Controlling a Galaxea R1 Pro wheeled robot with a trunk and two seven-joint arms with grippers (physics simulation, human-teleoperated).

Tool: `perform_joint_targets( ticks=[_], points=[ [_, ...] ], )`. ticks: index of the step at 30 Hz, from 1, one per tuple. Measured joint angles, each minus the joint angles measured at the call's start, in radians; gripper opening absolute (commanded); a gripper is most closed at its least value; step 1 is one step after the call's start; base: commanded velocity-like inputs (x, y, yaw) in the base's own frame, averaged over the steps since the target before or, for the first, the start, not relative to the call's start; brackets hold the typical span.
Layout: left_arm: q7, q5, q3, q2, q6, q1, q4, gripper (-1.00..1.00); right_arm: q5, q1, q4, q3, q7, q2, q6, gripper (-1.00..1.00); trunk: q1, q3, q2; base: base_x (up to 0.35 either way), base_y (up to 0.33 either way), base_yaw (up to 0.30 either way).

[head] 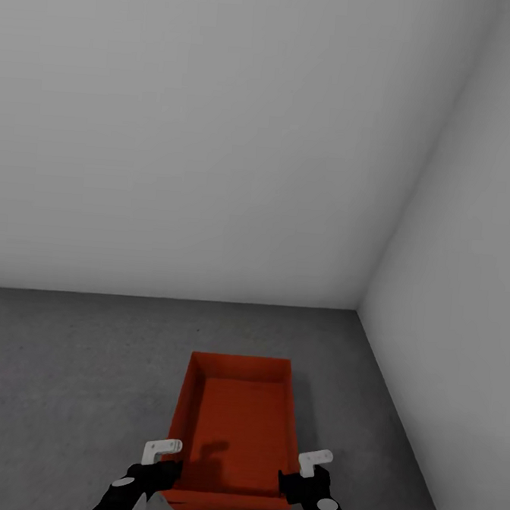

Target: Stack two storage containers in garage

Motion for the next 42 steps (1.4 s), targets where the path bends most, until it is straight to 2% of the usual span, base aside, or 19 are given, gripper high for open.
perform_joint_targets(
  ticks=[9, 42],
  points=[
    [0.001, 0.000, 0.000, 0.000, 0.001, 0.000, 0.001, 1.00, 0.000, 0.000, 0.000, 0.000, 0.000, 0.000, 0.000, 1.00, -0.034, 0.028, 0.063, -0.107, -0.023, 0.000],
    [0.001, 0.000, 0.000, 0.000, 0.000, 0.000, 0.000, 1.00, 0.000, 0.000, 0.000, 0.000, 0.000, 0.000, 0.000, 1.00, -0.160, 0.132, 0.294, -0.324, -0.084, 0.000]
  ],
)
